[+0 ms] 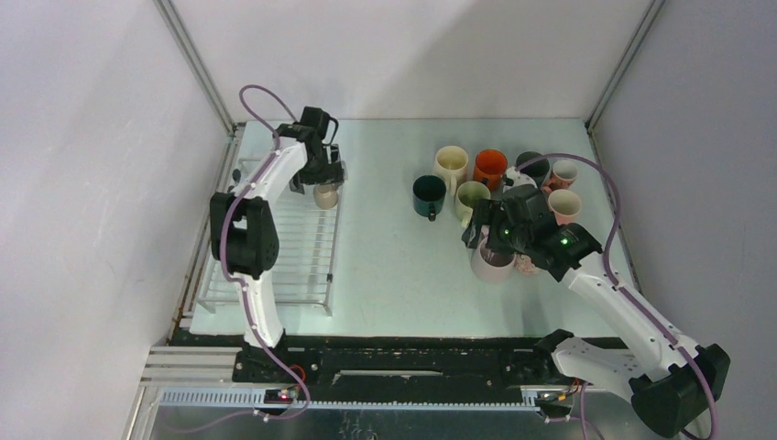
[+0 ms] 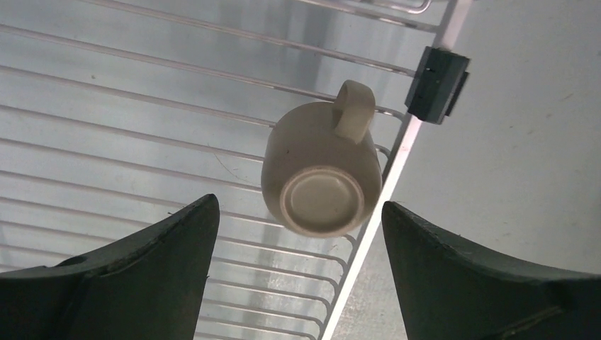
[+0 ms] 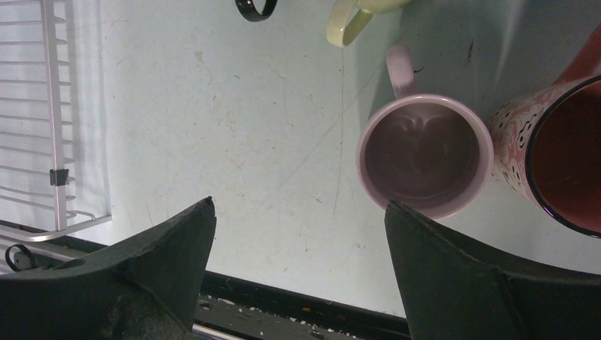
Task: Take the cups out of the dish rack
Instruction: Unload the cup from the dish rack.
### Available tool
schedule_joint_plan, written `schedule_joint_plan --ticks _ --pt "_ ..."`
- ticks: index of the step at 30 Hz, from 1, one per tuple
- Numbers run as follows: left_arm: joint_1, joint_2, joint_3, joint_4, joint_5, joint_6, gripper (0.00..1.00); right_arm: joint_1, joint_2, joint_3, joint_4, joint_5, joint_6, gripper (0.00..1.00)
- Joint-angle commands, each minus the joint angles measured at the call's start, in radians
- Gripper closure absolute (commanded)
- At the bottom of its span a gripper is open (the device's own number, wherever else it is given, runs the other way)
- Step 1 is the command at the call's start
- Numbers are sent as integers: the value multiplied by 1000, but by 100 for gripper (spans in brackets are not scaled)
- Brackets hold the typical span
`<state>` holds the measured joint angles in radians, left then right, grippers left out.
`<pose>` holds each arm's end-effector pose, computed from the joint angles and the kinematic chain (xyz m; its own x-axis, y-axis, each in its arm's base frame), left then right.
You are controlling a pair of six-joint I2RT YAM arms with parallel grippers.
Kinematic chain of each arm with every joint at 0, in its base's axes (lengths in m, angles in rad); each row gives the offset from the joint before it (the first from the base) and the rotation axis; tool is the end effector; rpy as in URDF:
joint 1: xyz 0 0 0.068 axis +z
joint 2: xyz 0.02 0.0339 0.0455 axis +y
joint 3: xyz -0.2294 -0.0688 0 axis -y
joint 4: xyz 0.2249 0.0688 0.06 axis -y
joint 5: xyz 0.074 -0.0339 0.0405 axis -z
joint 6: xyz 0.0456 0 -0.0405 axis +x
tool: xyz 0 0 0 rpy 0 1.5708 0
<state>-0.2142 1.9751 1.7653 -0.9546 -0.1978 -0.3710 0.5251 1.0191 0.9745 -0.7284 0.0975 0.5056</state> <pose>0.3826 -0.0741 0.2272 -0.8845 -0.1714 -0.4338 -0.2019 0.9791 0.0249 0.1862 0.1027 0.2754 -0.7411 0.1278 -0.6592 -0.0911 0.9535 0.2872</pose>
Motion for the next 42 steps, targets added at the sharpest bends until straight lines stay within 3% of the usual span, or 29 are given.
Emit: schedule_joint_plan --ticks 1,16,35,39,42 --pt "8 36 55 -18 40 43 10 3 -18 36 -12 3 -23 5" --pt "30 125 134 -33 58 46 21 7 -18 36 -36 21 -17 5" --pt "31 161 164 -95 60 59 19 50 28 36 -24 38 2 5" --pt "32 171 171 -101 66 63 24 53 27 36 -25 39 3 5" --pt "32 174 177 -109 66 65 36 56 29 36 -24 39 4 5"
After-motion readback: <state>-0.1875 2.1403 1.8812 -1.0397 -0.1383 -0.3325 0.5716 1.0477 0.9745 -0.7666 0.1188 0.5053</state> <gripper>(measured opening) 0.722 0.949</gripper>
